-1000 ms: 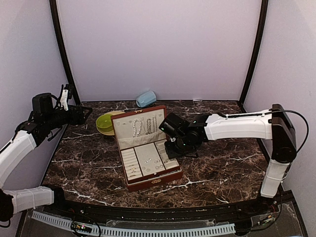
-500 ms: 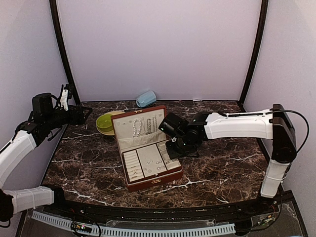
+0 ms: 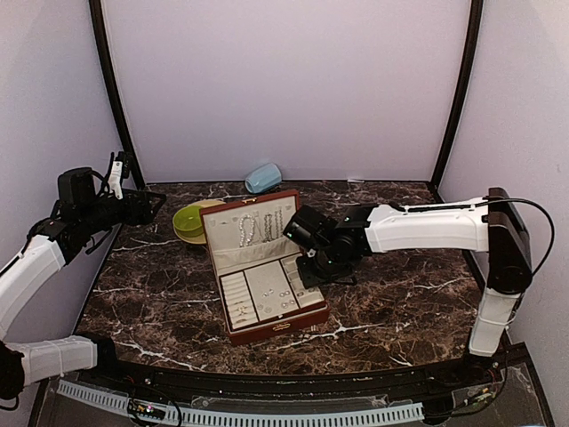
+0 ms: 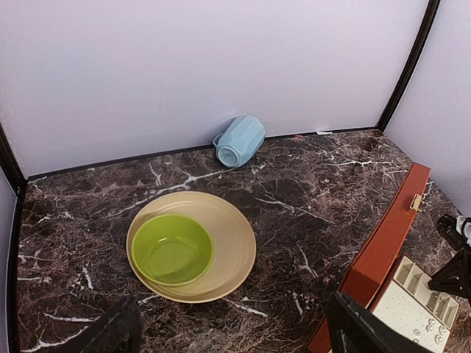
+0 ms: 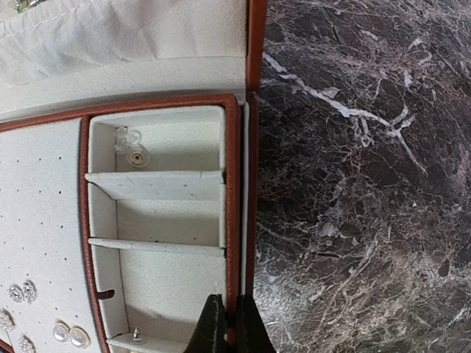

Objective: Organize the mixed jewelry
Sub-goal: Place the compartment layer in the jewelry box.

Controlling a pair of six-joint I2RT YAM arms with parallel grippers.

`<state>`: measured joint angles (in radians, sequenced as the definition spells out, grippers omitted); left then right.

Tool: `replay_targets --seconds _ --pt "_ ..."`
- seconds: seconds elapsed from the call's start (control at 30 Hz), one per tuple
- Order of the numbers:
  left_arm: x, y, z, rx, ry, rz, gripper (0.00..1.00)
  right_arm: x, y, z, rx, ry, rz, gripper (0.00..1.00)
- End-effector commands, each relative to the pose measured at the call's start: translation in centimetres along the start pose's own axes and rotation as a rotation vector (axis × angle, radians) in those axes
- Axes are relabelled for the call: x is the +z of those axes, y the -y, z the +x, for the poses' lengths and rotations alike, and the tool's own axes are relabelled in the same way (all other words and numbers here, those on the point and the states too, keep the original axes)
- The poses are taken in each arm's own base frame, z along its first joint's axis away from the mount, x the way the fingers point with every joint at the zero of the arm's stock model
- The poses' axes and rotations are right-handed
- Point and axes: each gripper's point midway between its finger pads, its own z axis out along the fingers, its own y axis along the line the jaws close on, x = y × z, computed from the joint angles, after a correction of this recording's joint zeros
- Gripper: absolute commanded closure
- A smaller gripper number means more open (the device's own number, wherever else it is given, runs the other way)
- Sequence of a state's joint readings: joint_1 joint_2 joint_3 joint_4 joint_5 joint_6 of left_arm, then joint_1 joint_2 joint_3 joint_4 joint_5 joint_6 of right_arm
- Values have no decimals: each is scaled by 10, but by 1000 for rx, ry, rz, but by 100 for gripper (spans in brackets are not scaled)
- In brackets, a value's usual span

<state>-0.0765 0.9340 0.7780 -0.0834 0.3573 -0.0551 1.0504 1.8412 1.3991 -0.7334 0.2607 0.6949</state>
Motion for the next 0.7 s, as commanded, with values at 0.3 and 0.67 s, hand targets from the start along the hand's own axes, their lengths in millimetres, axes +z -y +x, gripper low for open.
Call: replay_targets --seconds 0.3,0.67 --pt "-3 1 0 14 11 4 11 4 -36 -9 32 14 -110 100" --pt "-5 -2 -1 7 24 -21 10 -10 -24 -17 30 57 -67 60"
